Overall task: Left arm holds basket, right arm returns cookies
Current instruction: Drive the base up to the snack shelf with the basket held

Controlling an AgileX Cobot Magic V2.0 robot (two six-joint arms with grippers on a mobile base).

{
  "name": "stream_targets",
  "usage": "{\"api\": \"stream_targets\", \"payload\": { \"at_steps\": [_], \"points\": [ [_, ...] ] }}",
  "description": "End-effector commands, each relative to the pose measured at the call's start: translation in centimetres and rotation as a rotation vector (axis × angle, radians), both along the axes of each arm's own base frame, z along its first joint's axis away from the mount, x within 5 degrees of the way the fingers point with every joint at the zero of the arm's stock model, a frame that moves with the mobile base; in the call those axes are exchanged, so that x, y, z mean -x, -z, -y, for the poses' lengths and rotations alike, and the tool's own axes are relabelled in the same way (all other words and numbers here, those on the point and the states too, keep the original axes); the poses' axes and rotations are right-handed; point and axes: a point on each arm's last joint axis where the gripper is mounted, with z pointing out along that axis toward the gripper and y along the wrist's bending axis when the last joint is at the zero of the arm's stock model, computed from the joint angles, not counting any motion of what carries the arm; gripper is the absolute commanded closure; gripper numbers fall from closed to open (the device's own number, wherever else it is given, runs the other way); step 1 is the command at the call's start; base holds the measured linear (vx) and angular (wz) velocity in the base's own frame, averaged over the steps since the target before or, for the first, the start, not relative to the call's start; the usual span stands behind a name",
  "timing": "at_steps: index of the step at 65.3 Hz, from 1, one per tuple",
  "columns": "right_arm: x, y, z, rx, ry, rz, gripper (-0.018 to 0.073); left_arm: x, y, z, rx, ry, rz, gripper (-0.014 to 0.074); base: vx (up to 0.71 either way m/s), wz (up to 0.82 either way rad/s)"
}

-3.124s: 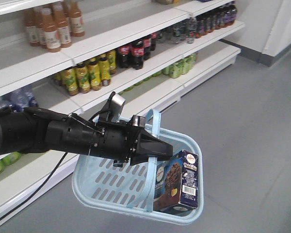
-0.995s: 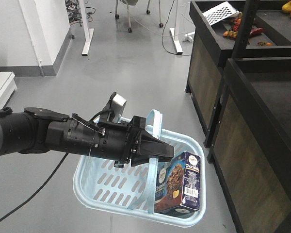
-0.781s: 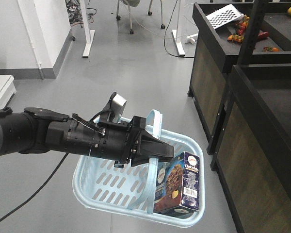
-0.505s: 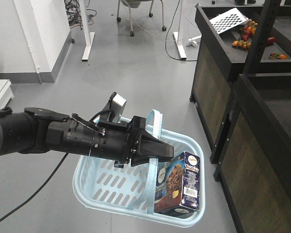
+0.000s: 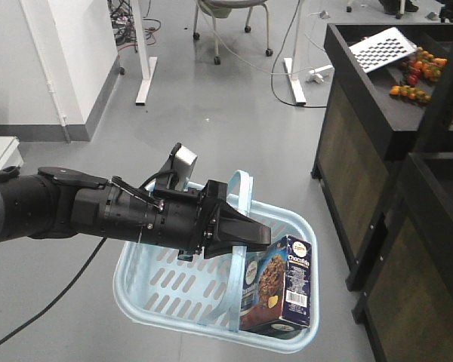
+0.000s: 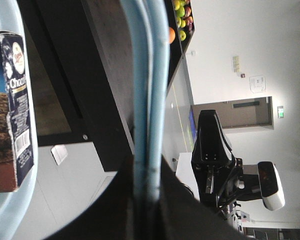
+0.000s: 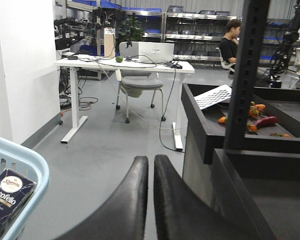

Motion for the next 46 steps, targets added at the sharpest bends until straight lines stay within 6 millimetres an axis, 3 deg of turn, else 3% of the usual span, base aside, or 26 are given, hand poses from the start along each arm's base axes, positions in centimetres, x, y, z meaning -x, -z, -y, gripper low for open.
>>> {"api": "stream_targets", "payload": {
  "at_steps": [1,46],
  "points": [
    [0.05,-0.14,-0.06,0.010,-0.005,0.069,0.0562,0.39,-3.92,0.18,0.171,-0.008,0.043,0.0602,0.33,0.11],
    [0.05,-0.14,-0.06,0.010,-0.005,0.069,0.0562,0.39,-3.92,0.18,0.171,-0.008,0.043,0.0602,0.33,0.08]
  ]
}}
